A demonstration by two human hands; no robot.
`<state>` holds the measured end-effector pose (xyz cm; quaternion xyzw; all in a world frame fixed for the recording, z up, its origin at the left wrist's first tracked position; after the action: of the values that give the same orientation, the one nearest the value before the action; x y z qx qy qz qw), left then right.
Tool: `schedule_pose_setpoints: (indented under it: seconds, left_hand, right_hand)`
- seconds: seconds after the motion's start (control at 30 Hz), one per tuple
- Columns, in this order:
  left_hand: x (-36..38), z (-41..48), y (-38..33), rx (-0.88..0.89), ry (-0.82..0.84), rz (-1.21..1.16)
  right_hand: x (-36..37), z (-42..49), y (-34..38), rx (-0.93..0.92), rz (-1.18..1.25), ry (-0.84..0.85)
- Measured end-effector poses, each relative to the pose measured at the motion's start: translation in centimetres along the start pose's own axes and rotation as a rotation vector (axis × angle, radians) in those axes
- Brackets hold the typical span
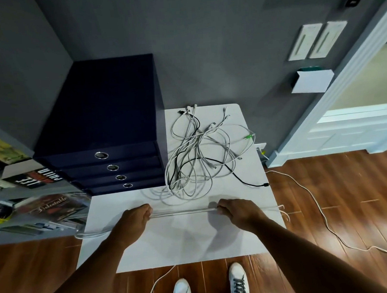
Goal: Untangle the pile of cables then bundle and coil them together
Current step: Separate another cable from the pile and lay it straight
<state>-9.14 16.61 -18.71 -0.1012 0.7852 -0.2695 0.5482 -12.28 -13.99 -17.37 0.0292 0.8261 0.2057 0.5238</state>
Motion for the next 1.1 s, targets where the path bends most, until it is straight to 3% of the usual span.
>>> schedule_pose_setpoints:
  seconds: [0.27, 0.4, 0.7, 0.83, 1.1]
  left_hand:
    - [-1.4, -1.5, 2.3, 0.007, -0.009, 0.197]
    - [-2.0, -1.0, -1.0, 0.207, -0.025, 0.278]
    - [5.2, 2.4, -14.2, 0.305, 0.237, 0.081]
    - [7.9, 3.3, -17.1, 0.249, 0.208, -0.097]
    - [8.0, 2.0, -16.4, 0.324, 0.155, 0.048]
  right_hand:
    - [0.1, 0.2, -0.8, 0.029, 0.038, 0.009]
    - [0.3, 0.2, -1.1, 0.029, 0.1, 0.036]
    - [-0.2, 0.4, 0.4, -0.037, 0.196, 0.031]
    - [-0.8, 0.1, 1.0, -0.07, 0.202, 0.018]
    - [0.4, -1.0, 0.3, -0.09, 0.092, 0.07]
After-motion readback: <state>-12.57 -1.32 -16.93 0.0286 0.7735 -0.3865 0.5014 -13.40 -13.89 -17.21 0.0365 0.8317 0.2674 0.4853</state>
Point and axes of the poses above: each hand's wrist, its own z-axis towards the middle knuckle, its own x-axis out of the palm, y = z × x, the point moved 10 cm from there along z, towards the middle knuckle, and after that the axes turned 5 degrees about y, right-handed, at the moved point
